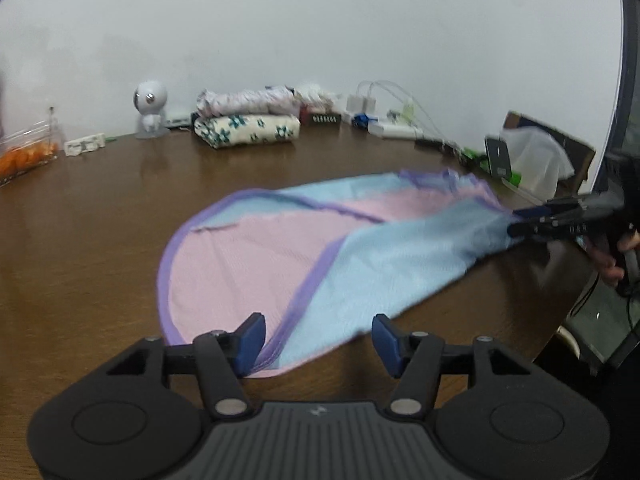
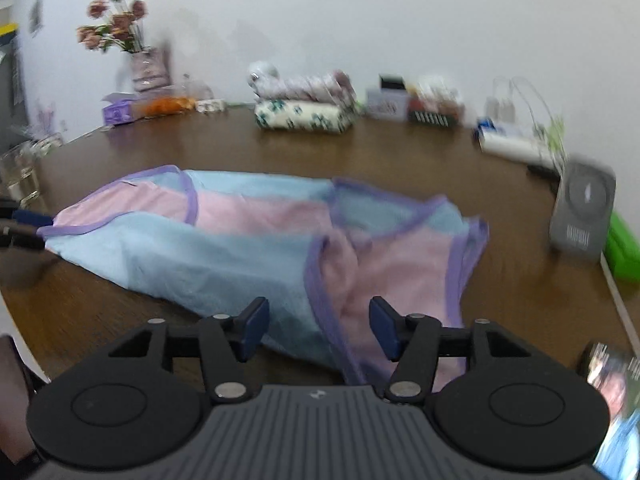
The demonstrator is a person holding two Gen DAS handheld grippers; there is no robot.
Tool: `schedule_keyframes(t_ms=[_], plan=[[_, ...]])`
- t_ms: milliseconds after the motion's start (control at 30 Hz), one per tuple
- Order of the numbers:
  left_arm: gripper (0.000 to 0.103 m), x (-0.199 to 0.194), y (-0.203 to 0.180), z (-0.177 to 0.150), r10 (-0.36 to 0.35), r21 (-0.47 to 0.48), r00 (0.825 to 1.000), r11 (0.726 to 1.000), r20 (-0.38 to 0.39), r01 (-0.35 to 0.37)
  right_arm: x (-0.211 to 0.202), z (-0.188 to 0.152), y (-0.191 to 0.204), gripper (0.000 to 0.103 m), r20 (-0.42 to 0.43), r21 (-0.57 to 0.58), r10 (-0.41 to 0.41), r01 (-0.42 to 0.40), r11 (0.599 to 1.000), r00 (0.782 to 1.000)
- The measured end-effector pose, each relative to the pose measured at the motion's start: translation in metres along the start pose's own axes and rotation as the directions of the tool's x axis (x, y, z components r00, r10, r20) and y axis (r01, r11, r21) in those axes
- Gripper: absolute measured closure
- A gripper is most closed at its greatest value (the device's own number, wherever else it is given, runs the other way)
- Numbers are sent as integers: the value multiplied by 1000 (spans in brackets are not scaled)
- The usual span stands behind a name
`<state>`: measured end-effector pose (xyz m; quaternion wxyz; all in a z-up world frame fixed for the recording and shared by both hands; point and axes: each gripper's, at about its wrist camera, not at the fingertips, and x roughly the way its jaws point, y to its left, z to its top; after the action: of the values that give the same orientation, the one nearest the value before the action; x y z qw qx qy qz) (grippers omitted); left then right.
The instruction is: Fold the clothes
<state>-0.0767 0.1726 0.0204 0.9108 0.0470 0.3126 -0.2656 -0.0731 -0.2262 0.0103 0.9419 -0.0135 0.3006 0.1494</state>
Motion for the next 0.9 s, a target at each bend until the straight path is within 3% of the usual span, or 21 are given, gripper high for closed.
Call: schedule_keyframes(t_ms=[33,100,133,200,233,367,467,567,633,733,833,867,900], plan=[[49,4,0,0,15,1,1000,1000,-11,-15,3,-3,0,54,-10,18,-6,7,1000,1000],[67,7,3,-1,45,-3,999,999,-16,-45,4,-9,-2,65,-13,55,-27,27,998,1000],[71,8,5,-1,60,-7,998,998,-14,-61,3,-11,-3,66,-6,74,-41,41,996,999],[92,8,11,-1,88,-26,996,996,-15,-88,3,-15,-5,74,2,115,-65,64,991,998],[92,7,15,-3,97,-33,995,995,-14,-97,3,-16,-5,75,1,126,-71,70,990,997],[92,3,21,-5,135,-14,991,991,-14,-135,3,-14,9,74,6,73,-117,116,991,993],[87,0,26,-5,187,-24,982,982,-17,-187,-9,-13,14,73,41,42,-62,60,997,997],[84,-5,35,2,253,-97,967,962,-33,-255,-30,-14,15,66,62,-24,4,-2,1000,998],[81,-12,32,8,254,-109,967,962,11,-252,-44,-17,14,60,62,-92,-4,10,996,998],[69,-16,17,15,219,-90,974,973,66,-212,-60,-26,5,56,31,-153,-21,25,988,999],[66,-6,3,18,181,-38,981,983,62,-179,-60,-33,-1,56,-6,-186,-34,32,982,999],[66,-1,0,17,179,-26,983,984,48,-178,-57,-34,0,60,-15,-200,-45,41,979,999],[66,4,-1,16,183,-21,983,983,30,-182,-51,-35,0,78,-30,-213,-61,53,976,998]])
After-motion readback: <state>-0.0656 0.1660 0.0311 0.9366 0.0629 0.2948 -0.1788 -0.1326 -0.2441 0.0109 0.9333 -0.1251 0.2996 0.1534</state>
